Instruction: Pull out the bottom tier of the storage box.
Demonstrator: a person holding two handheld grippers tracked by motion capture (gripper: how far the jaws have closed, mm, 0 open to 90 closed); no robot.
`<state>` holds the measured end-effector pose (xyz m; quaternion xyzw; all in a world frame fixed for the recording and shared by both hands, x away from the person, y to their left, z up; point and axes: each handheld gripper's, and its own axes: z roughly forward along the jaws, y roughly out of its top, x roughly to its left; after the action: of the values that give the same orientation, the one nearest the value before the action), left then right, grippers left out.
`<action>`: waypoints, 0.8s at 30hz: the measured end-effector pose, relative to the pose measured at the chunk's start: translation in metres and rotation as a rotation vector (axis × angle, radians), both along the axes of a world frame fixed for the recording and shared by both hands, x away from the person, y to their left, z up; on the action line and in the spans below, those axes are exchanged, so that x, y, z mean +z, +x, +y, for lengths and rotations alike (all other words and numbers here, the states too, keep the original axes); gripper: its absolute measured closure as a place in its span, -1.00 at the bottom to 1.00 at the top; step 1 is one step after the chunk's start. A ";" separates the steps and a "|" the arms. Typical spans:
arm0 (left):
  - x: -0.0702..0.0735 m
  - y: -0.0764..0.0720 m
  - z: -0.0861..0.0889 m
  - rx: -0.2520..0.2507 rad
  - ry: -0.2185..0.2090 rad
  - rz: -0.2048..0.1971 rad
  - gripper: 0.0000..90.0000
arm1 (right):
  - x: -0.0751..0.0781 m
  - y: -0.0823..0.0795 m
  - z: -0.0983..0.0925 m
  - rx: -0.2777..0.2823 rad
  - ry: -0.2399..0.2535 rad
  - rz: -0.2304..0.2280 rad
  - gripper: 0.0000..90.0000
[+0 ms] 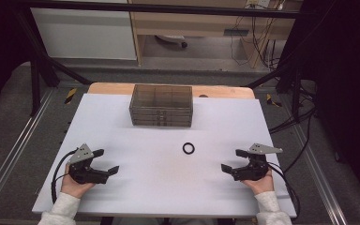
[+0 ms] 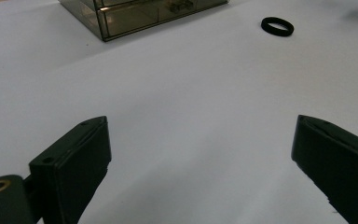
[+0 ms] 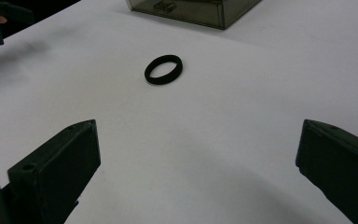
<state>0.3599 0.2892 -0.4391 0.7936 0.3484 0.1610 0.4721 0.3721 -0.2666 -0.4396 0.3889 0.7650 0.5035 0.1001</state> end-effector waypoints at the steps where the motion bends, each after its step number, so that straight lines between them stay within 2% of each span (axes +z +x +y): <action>1: 0.000 0.000 0.000 0.000 0.001 0.000 -0.89 | 0.000 0.000 0.000 0.000 0.000 0.000 -0.99; 16: 0.003 0.002 -0.003 -0.004 0.016 -0.013 -0.89 | 0.000 0.000 -0.001 -0.003 -0.003 -0.004 -0.99; 24: 0.004 0.004 -0.007 -0.014 0.055 -0.025 -0.89 | 0.000 0.000 -0.001 -0.005 -0.005 -0.003 -0.99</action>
<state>0.3639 0.2821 -0.4347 0.8066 0.3326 0.1770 0.4554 0.3723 -0.2680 -0.4392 0.3900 0.7650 0.5020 0.1035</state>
